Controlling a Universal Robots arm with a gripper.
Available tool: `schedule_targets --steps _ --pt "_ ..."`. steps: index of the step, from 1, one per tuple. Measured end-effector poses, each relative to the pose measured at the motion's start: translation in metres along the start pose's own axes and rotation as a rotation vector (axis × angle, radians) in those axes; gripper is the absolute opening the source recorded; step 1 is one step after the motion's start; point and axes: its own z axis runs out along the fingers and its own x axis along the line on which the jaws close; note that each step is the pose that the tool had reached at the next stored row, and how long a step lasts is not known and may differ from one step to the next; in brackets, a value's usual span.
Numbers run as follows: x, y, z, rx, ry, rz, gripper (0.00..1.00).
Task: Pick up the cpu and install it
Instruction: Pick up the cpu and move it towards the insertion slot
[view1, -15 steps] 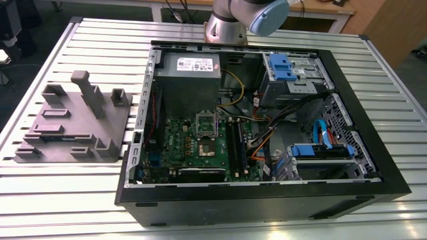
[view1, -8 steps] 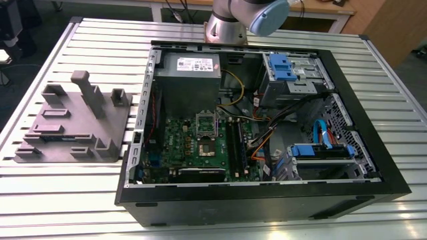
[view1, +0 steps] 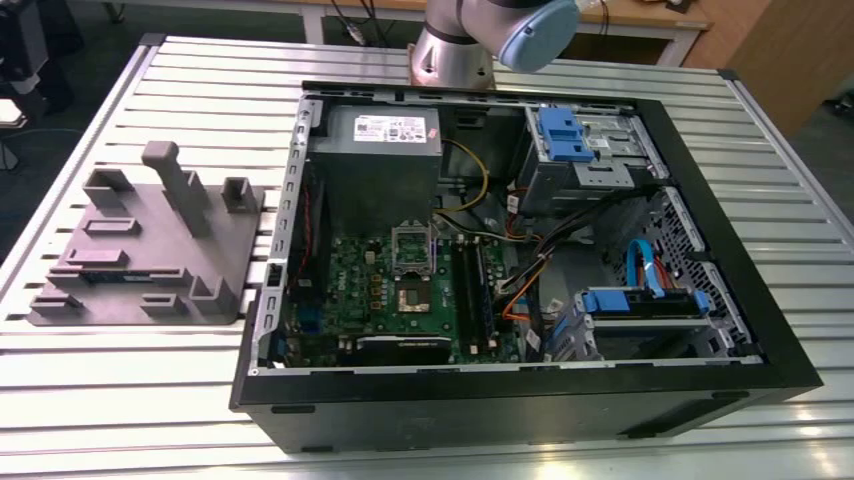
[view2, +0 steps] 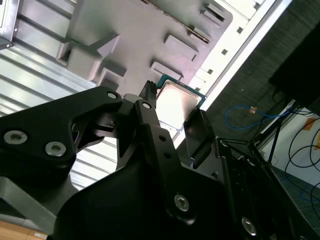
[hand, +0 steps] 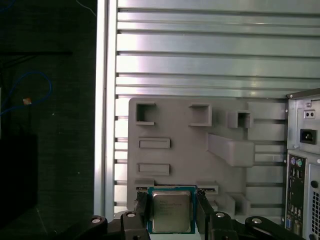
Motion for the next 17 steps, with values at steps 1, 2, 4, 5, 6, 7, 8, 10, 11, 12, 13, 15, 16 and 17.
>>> schedule_targets --steps 1,2,4,5,6,7,8,10,11,12,13,15,16,17 --pt "-0.0003 0.0000 0.0000 0.0000 -0.0001 0.000 0.47" --pt "-0.0005 0.0000 0.0000 0.0000 0.0000 0.000 0.47" --pt "-0.0011 0.0000 0.0000 0.0001 0.0000 0.000 0.47" --pt "-0.0013 0.0000 0.0000 0.0000 0.0000 0.000 0.47" --pt "-0.0015 0.0000 0.0000 -0.0001 0.0000 0.000 0.47" --pt "-0.0018 0.0000 0.0000 -0.0001 0.0000 0.000 0.47" --pt "-0.0020 0.0000 0.0000 0.0000 0.0001 0.000 0.47" --pt "-0.0025 0.0000 0.0000 0.0000 0.0000 0.000 0.47" --pt "-0.0027 0.0000 0.0000 0.0000 0.0000 0.000 0.47" --pt "-0.0029 0.0000 0.0001 0.0000 0.0000 0.000 0.47" --pt "-0.0032 0.0000 0.0001 0.0000 0.0000 0.000 0.47" --pt "-0.0037 0.0000 0.0001 0.0000 0.0000 0.000 0.47" --pt "-0.0040 0.0000 0.0001 -0.0001 -0.0001 0.000 0.47" --pt "-0.0042 0.0000 0.0000 0.0000 0.0000 0.000 0.47"
